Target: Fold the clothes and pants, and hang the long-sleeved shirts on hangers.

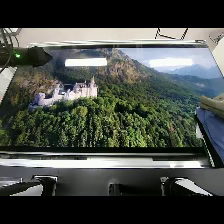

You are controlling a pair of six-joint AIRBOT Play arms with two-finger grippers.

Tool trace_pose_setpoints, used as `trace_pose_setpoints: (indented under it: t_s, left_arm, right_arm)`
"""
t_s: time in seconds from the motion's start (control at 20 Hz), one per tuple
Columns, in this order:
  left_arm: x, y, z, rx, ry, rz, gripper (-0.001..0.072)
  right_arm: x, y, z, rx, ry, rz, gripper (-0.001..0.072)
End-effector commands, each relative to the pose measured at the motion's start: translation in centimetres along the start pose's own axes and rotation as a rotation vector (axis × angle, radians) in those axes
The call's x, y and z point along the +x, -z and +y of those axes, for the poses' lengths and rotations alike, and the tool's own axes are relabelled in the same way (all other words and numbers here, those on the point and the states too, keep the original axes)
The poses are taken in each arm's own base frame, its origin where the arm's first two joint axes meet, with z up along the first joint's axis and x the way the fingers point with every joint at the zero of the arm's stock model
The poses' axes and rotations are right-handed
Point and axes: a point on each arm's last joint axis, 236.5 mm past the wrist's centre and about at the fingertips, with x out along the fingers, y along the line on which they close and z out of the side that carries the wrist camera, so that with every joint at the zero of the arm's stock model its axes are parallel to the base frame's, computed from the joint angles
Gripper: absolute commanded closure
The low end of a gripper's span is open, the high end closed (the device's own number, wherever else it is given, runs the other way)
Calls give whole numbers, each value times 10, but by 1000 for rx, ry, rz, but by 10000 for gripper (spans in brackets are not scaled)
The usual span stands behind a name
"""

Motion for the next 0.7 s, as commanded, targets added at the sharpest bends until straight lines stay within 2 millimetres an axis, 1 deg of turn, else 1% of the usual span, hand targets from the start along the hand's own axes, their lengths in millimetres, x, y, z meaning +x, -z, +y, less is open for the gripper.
trace_pose_setpoints:
  t_s: [0.0, 0.15, 0.3, 0.35, 0.4, 0.45, 0.5, 0.55, 0.6, 0.65]
  left_arm:
    - [0, 0, 0, 2, 1, 1, 686]
    - [0, 1, -1, -1, 1, 2, 687]
    - [0, 2, -1, -2, 3, 9, 686]
    - [1, 3, -3, -5, 5, 10, 686]
    - [2, 3, -5, -6, 12, 12, 686]
    - [2, 4, -8, -5, 18, 13, 686]
    - [3, 4, -11, -2, 22, 14, 686]
    - [4, 5, -14, 1, 28, 16, 686]
    - [4, 5, -18, 0, 40, 15, 686]
    - [2, 2, -24, -8, 60, 8, 686]
  right_arm:
    - [19, 35, -78, 84, 260, 83, 667]
    - [53, 69, -110, 121, 310, 137, 667]
    - [84, 98, -130, 150, 329, 202, 667]
    - [90, 102, -135, 152, 332, 206, 667]
    - [94, 102, -138, 152, 336, 196, 661]
    - [96, 98, -138, 150, 333, 179, 559]
    - [97, 93, -135, 151, 320, 161, 285]
    - [98, 85, -127, 132, 284, 136, 67]
    - [93, 75, -113, 97, 239, 114, 22]
    - [82, 57, -100, 83, 209, 61, 22]
